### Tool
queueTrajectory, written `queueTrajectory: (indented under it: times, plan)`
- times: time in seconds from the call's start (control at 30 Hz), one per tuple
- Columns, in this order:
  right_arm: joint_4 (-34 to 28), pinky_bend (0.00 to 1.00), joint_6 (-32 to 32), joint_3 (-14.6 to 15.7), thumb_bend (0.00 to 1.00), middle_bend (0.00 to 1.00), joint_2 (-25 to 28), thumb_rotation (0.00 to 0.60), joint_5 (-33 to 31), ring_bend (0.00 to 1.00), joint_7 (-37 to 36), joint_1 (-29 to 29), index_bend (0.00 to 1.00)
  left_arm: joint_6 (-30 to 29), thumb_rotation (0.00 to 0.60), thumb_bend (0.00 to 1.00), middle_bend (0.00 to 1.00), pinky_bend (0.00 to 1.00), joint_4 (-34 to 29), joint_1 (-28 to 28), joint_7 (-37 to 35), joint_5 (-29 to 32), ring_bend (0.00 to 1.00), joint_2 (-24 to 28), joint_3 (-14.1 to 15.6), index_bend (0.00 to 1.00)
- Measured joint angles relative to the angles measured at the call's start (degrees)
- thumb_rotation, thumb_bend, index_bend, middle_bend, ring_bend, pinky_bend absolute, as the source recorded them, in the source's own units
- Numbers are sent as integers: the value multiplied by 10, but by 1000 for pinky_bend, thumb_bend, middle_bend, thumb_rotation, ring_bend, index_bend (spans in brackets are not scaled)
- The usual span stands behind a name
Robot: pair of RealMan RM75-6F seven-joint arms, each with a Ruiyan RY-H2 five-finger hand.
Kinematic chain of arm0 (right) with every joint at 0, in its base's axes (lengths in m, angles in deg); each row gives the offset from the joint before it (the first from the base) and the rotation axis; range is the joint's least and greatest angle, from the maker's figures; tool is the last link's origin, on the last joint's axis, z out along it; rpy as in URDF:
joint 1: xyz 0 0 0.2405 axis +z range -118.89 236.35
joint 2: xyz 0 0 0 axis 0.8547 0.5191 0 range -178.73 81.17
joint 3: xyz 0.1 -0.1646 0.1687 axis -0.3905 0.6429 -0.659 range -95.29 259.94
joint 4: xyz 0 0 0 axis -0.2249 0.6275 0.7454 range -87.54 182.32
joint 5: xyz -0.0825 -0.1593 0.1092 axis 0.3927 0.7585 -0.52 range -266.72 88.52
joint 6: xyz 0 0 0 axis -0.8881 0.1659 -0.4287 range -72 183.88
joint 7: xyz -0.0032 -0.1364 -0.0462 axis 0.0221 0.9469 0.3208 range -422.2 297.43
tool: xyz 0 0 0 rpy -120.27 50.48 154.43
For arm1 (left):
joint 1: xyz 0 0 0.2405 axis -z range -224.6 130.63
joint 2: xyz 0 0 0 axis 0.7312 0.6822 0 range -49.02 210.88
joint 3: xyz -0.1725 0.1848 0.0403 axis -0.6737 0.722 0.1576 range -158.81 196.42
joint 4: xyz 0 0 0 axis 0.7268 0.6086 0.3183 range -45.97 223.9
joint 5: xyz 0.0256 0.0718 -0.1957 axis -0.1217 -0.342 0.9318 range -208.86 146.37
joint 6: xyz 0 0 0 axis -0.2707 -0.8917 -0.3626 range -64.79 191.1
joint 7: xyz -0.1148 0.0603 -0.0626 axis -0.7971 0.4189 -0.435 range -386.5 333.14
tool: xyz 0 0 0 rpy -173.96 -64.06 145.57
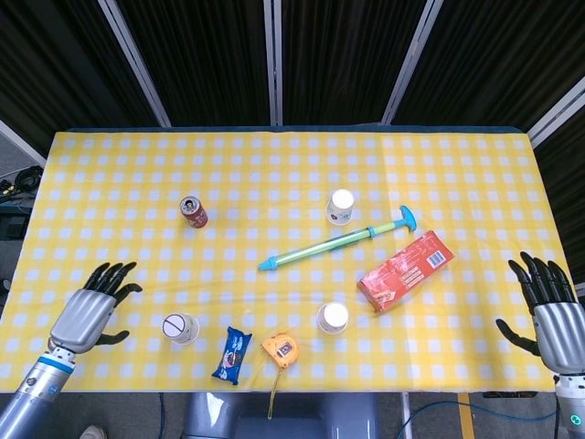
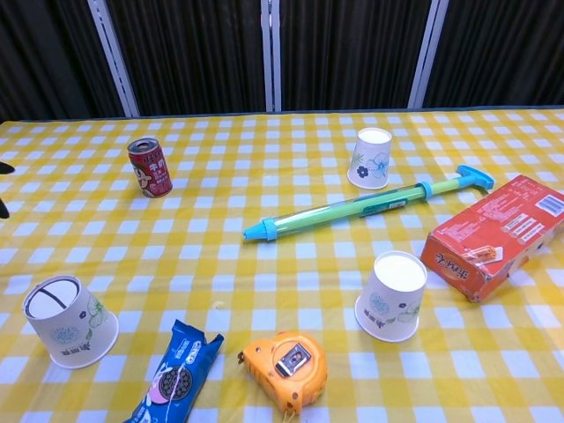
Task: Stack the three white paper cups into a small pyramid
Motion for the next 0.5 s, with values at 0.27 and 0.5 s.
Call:
queueTrajectory:
  times: [0.27,0.5]
  plan:
    - [-1,0,-3,-1,95,0,5,600,-1,0,-13,-1,41,45,600,193,0,0,-31,27,62,11,0,-26,7,232]
    - [-1,0,-6,-3,95,0,7,600,-2,0,-20,-3,41,65,600,194,0,0,-44,43,96,33,0,-39,3,250]
